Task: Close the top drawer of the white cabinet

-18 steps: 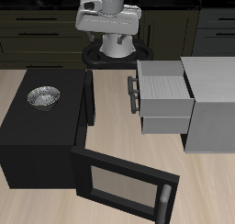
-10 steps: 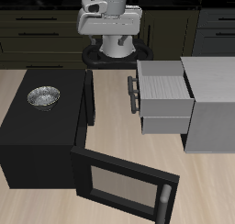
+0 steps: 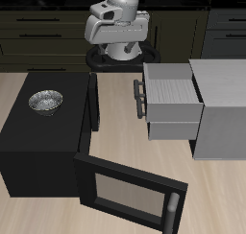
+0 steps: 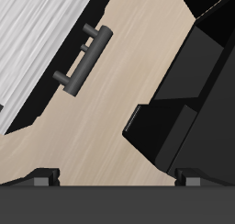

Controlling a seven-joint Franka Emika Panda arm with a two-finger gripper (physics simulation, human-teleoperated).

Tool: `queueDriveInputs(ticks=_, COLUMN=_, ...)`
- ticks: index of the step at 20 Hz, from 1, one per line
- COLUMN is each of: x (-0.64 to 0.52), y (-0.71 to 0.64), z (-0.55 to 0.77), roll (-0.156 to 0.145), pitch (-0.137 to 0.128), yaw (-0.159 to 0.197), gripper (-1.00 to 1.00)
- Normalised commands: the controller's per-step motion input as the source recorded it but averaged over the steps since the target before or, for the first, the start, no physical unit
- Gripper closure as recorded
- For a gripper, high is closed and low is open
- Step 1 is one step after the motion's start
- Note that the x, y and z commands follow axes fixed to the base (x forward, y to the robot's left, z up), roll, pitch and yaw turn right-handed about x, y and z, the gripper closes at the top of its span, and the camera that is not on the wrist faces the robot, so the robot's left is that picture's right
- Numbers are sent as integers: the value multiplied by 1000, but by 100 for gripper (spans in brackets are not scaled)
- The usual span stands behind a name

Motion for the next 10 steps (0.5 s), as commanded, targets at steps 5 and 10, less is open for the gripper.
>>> queueDriveInputs(ticks=5, x=187, y=-98, z=-4, roll=-20, pitch=1, yaw=280, gripper=-100)
queueDriveInputs(ticks=10, x=116, y=-49, z=-50, roll=22, pitch=-10, yaw=228, gripper=-100)
